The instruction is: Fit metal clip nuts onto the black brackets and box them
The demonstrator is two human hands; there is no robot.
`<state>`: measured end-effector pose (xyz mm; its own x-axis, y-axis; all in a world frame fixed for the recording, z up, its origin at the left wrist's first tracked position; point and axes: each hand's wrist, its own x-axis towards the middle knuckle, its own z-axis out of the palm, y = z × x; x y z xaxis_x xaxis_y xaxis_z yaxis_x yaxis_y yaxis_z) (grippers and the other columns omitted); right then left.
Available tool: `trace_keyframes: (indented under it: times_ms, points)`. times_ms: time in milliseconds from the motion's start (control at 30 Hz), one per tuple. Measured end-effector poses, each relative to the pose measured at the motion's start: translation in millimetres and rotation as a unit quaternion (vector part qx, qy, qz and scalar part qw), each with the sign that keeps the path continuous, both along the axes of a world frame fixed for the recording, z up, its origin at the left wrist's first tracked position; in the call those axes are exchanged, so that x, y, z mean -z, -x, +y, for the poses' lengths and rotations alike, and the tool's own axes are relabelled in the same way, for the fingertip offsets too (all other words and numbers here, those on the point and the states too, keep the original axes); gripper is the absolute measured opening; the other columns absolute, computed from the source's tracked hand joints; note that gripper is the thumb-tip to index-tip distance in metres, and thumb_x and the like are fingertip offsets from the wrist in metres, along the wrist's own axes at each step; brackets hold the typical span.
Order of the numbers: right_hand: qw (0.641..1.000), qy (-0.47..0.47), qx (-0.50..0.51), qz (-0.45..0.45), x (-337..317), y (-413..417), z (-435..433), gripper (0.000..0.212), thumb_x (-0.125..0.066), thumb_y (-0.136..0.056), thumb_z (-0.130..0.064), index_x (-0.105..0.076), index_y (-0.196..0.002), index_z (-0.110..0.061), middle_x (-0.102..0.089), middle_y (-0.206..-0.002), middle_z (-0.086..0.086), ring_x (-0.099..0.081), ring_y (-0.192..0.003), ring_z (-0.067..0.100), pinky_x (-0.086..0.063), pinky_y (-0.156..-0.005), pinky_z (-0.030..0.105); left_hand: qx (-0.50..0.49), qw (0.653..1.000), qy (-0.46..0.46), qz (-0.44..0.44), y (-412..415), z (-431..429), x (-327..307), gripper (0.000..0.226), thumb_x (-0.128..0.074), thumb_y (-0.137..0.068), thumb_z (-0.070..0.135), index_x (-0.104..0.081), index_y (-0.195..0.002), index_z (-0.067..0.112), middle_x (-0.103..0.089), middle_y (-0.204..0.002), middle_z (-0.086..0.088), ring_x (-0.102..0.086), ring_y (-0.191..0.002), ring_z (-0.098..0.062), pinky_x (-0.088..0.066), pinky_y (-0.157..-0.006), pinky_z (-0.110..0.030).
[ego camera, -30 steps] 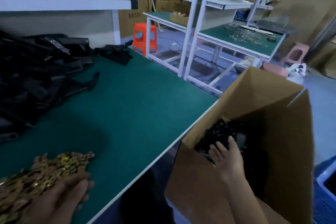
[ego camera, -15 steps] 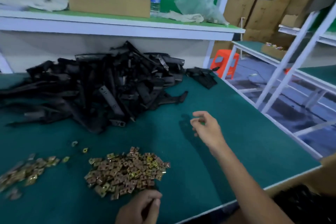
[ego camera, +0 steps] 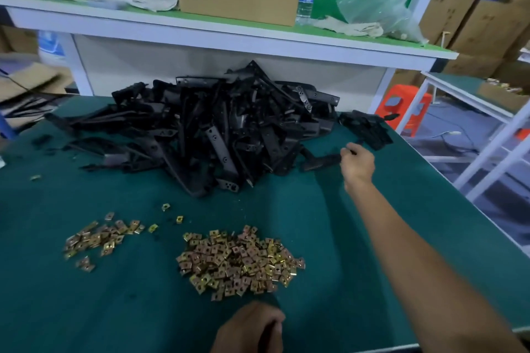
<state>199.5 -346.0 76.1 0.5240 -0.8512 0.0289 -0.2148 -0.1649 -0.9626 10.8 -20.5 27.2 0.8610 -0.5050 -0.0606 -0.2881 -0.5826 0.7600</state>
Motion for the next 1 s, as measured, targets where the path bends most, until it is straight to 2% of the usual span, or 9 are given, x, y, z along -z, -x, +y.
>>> trace_keyframes:
  times_ms: [200,300,367,433,500,567,667,800,1000]
  points:
    - [0.988,0.142,-0.036,-0.053,-54.1,84.8,-2.8,0.034,-0.058,-0.093,-0.004,-0.067,-0.086,-0.036,-0.071,-0.089,-0.004,-0.061,-0.070,0.019,-0.050,-0.070,0.035,-0.018,0.998,0.068,-0.006,18.2,7.9,-2.0,0.007,-0.063,-0.094,0.042,-0.059,-0.091,0.047,-0.066,-0.089,0.026,-0.056,-0.093,0.017,-0.042,-0.081,-0.005]
    - [0.971,0.128,-0.187,-0.074,-78.5,141.5,32.5,0.037,-0.066,-0.087,-0.001,-0.065,-0.093,-0.038,-0.072,-0.083,-0.004,-0.060,-0.066,0.016,-0.051,-0.069,0.031,-0.089,0.988,0.120,0.032,20.7,3.7,-10.5,0.006,-0.070,-0.089,0.042,-0.067,-0.085,0.046,-0.067,-0.089,0.034,-0.062,-0.087,0.012,-0.044,-0.075,-0.005]
    - [0.934,0.098,-0.342,-0.031,-80.6,185.4,65.4,0.037,-0.072,-0.081,-0.009,-0.063,-0.105,-0.037,-0.073,-0.085,0.000,-0.061,-0.067,0.012,-0.051,-0.066,0.022,-0.138,0.970,0.185,0.072,17.4,2.9,-19.9,0.016,-0.070,-0.090,0.041,-0.069,-0.105,0.047,-0.069,-0.088,0.019,-0.064,-0.082,0.002,-0.044,-0.069,-0.004]
    - [0.880,0.062,-0.467,0.050,-77.0,224.3,105.0,0.045,-0.074,-0.079,-0.018,-0.057,-0.117,-0.034,-0.073,-0.092,0.004,-0.061,-0.074,0.010,-0.049,-0.069,0.020,-0.130,0.955,0.259,0.069,13.7,6.9,-24.7,0.046,-0.072,-0.084,0.048,-0.060,-0.129,0.050,-0.062,-0.109,0.023,-0.062,-0.093,0.003,-0.046,-0.072,-0.007]
    - [0.838,0.043,-0.534,0.103,-69.4,251.0,138.6,0.044,-0.072,-0.080,-0.019,-0.056,-0.116,-0.038,-0.073,-0.096,0.006,-0.062,-0.079,0.009,-0.048,-0.073,0.021,-0.056,0.967,0.248,0.036,15.4,17.0,-32.3,0.045,-0.065,-0.078,0.064,-0.060,-0.122,0.059,-0.058,-0.118,0.031,-0.057,-0.106,0.011,-0.045,-0.079,-0.012]
    - [0.849,0.038,-0.518,0.093,-57.7,265.4,159.7,0.045,-0.075,-0.080,-0.013,-0.056,-0.113,-0.038,-0.074,-0.099,0.005,-0.064,-0.078,0.011,-0.050,-0.075,0.024,0.000,0.972,0.225,0.066,20.6,26.9,-30.9,0.023,-0.061,-0.087,0.061,-0.067,-0.105,0.049,-0.067,-0.101,0.021,-0.061,-0.094,0.009,-0.047,-0.077,-0.019]
    - [0.945,0.017,-0.326,-0.004,-41.4,289.1,177.0,0.040,-0.082,-0.077,0.004,-0.062,-0.099,-0.024,-0.075,-0.094,0.007,-0.060,-0.062,0.015,-0.054,-0.062,0.027,-0.087,0.956,0.262,0.103,22.0,34.0,-24.8,0.012,-0.062,-0.091,0.053,-0.068,-0.096,0.044,-0.069,-0.081,0.014,-0.063,-0.076,0.004,-0.045,-0.069,-0.016]
    - [0.954,0.028,-0.296,0.028,-28.8,317.3,193.6,0.015,-0.082,-0.065,-0.026,-0.069,-0.058,-0.022,-0.062,-0.051,0.015,-0.046,-0.040,0.009,-0.037,-0.045,0.016,-0.172,0.900,0.375,0.141,24.6,33.6,-20.3,0.019,-0.056,-0.083,0.055,-0.070,-0.092,0.045,-0.075,-0.087,0.009,-0.072,-0.082,-0.006,-0.058,-0.079,-0.026]
    - [0.952,-0.176,-0.250,-0.017,5.0,292.4,185.8,0.023,-0.070,-0.083,-0.003,-0.070,-0.106,-0.008,-0.075,-0.080,0.010,-0.065,-0.054,0.025,-0.050,-0.043,0.028,-0.097,0.861,0.441,0.234,32.6,16.2,-28.7,0.021,-0.063,-0.084,0.048,-0.074,-0.089,0.031,-0.077,-0.093,0.001,-0.073,-0.087,-0.010,-0.061,-0.072,-0.028]
